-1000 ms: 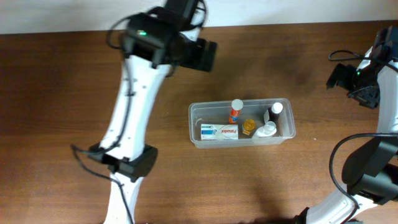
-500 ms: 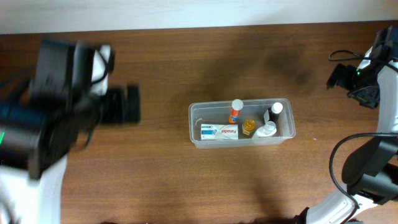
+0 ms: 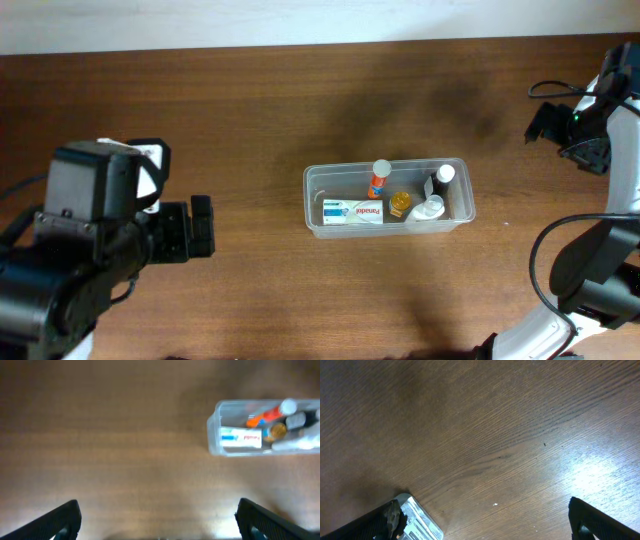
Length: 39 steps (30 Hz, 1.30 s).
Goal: Pack container
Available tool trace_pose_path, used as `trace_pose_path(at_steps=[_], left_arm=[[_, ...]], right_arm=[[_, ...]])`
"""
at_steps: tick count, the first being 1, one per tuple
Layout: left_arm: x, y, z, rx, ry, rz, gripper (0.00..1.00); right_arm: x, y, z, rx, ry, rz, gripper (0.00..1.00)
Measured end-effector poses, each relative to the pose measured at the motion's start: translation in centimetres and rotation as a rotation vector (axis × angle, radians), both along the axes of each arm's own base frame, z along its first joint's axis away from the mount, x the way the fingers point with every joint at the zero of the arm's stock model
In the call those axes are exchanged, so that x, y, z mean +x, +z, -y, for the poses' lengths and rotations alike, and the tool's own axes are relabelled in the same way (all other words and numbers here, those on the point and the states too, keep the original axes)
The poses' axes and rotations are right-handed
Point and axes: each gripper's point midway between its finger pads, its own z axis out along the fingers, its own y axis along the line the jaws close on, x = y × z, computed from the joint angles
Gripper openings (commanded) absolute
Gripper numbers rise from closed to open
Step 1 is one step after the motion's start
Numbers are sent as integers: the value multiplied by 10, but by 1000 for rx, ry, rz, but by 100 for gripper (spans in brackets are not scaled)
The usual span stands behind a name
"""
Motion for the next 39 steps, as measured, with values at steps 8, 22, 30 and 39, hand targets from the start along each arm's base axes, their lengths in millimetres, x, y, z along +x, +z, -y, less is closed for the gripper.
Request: trace_pose_path(at_steps=[8,22,30,39], left_arm=[[68,-13,12,75,-111,250,99],[78,-153,-4,104,-79,718,99],[55,-178,-23,106,-14,856,99],[42,-180,-37,118,36,923,99]], right_arm=[[0,0,0,0,-1,0,98],[0,0,0,1,0,-1,98],[0,0,0,0,0,0,98],[0,0,0,1,0,-1,98]])
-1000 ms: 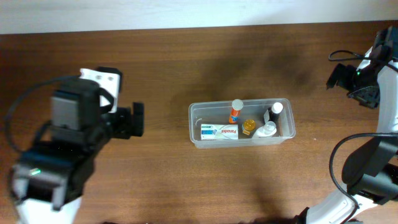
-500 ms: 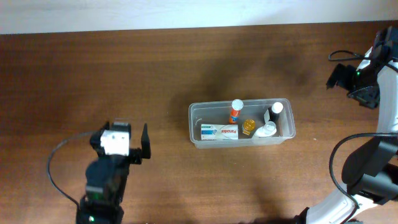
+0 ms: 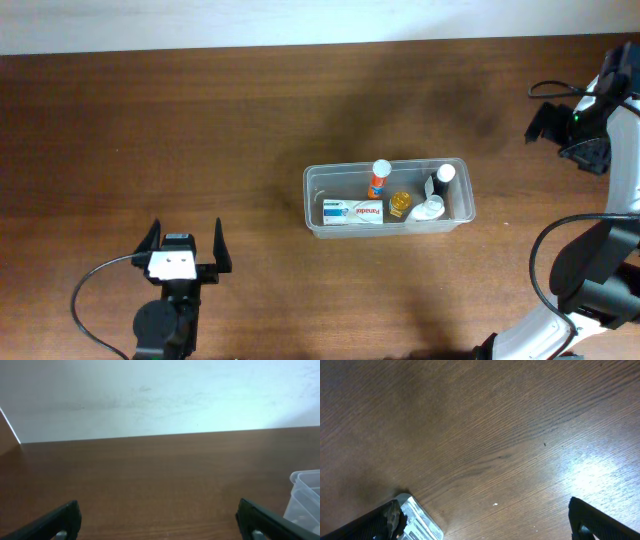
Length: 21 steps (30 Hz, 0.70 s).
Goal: Pack container
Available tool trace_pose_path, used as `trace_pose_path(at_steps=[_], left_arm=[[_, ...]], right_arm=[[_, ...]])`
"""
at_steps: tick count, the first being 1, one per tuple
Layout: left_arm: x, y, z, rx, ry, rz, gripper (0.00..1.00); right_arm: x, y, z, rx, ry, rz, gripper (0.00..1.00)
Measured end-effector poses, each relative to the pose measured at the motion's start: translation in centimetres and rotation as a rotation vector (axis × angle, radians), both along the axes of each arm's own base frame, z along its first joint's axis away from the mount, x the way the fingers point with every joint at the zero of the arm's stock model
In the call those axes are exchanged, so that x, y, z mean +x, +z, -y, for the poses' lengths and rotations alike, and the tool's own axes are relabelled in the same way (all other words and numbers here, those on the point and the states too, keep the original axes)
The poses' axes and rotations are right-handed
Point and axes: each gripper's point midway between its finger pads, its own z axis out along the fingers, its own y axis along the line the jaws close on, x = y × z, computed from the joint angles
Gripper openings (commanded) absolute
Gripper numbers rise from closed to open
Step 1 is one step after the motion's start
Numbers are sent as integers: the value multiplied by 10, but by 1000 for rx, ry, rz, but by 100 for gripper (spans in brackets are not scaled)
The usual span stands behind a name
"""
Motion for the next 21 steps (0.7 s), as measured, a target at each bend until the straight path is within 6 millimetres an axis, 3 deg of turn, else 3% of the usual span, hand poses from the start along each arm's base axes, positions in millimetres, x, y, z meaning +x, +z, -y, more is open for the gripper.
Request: trace_pose_path(at_steps=[7,10,21], left_arm=[[-8,-26,0,4,-6,-47,99],[-9,-18,-1,-1,-8,-10,99],[-9,-18,4,-3,-34,-11,99]], right_arm=[[0,0,0,0,0,0,98],[0,0,0,0,0,0,98],[0,0,0,0,0,1,98]])
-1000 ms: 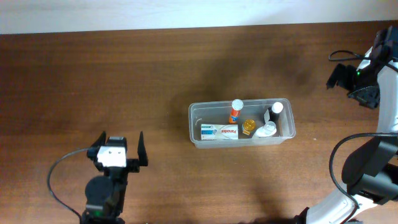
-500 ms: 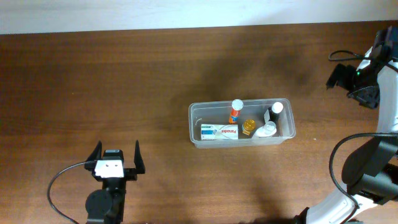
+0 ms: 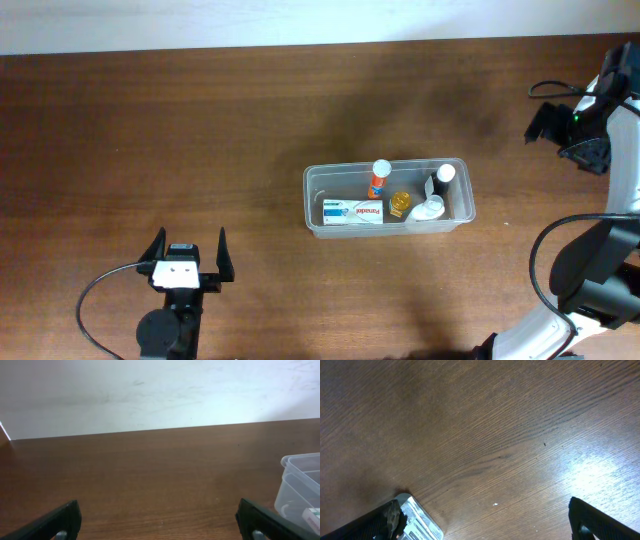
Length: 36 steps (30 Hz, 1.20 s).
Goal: Pack container
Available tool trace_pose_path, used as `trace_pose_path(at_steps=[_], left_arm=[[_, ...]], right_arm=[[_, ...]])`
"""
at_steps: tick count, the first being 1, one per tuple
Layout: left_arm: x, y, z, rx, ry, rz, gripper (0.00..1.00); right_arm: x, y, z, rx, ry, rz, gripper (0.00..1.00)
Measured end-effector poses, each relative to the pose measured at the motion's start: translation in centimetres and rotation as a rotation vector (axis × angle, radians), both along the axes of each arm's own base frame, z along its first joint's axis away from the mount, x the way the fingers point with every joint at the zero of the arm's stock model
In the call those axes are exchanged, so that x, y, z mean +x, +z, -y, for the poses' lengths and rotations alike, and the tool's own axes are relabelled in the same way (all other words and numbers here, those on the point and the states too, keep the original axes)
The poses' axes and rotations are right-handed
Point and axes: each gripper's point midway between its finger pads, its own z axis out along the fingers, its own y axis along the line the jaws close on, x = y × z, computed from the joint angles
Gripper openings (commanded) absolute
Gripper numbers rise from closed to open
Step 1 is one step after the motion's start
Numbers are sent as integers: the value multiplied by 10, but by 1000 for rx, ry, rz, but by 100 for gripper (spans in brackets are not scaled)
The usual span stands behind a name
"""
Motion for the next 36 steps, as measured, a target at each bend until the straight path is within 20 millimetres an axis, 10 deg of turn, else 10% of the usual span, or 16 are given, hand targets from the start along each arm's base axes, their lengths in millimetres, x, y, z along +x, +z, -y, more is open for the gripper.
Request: trace_pose_path(at_steps=[29,36], left_arm=[[0,0,1,0,-4,0,99],[0,0,1,0,-4,-1,99]], right_arm=[[6,2,2,-12,2,23,98],[29,38,-11,-149,53,244,98]])
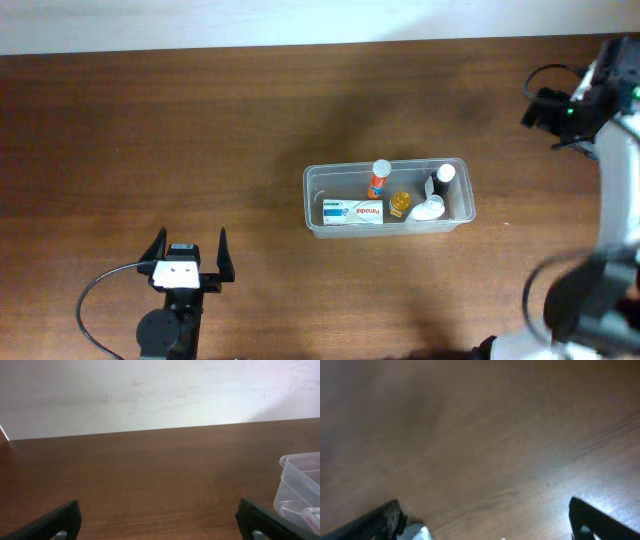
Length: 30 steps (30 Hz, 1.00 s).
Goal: Pack container
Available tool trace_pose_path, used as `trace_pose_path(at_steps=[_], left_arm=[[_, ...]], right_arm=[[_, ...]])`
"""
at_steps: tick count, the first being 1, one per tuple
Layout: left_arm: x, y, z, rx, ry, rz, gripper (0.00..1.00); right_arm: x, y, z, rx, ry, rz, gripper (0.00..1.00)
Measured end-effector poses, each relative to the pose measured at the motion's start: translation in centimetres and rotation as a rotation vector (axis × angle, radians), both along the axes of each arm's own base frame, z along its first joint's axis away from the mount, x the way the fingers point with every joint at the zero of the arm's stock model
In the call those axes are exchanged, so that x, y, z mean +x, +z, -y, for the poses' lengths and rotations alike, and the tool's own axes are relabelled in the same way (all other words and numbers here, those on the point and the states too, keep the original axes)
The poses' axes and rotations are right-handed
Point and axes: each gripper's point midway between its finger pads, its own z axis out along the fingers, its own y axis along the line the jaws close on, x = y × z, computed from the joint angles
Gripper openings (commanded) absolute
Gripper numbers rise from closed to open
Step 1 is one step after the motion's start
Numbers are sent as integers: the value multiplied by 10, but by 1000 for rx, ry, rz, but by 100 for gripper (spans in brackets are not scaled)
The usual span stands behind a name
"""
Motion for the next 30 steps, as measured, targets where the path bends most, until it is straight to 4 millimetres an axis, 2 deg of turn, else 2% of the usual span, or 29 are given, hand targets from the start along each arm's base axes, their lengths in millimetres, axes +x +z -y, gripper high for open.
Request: trace_pose_path(at_steps=[3,4,7,9,12,13,14,15,19,21,27,30], left_arm=[[0,0,0,-1,0,2,99],[0,0,0,0,0,0,99],[0,0,0,-1,-1,2,99],[0,0,0,-1,-1,1,99],[0,0,1,-1,-3,1,99],[0,0,1,-1,-3,1,99],[0,0,1,-1,-3,1,99],[0,0,1,0,-3,1,99],[0,0,1,-1,-3,1,99],[0,0,1,-1,-3,1,99],[0,0,1,0,-3,2,99],[0,0,1,-1,-3,2,99]], right_arm=[[-9,40,-39,-86,78,186,98],[-14,48,-48,-96,93,224,98],[-51,58,-78,-116,148,304,98],[-69,63,-89,-126,169,356,98],[-92,83,-102,-157,193,509,98],[-94,85,-103,-161,194,529,98],[-110,93,-107,-176,196,603,98],[-118,95,-107,-184,193,643,98],[-147,81,-111,-213,190,760,98],[-155,70,-115,-234,216,818,98],[-164,47,-137,-271,343,920,98],[-165,42,-149,-282,411,990,98]])
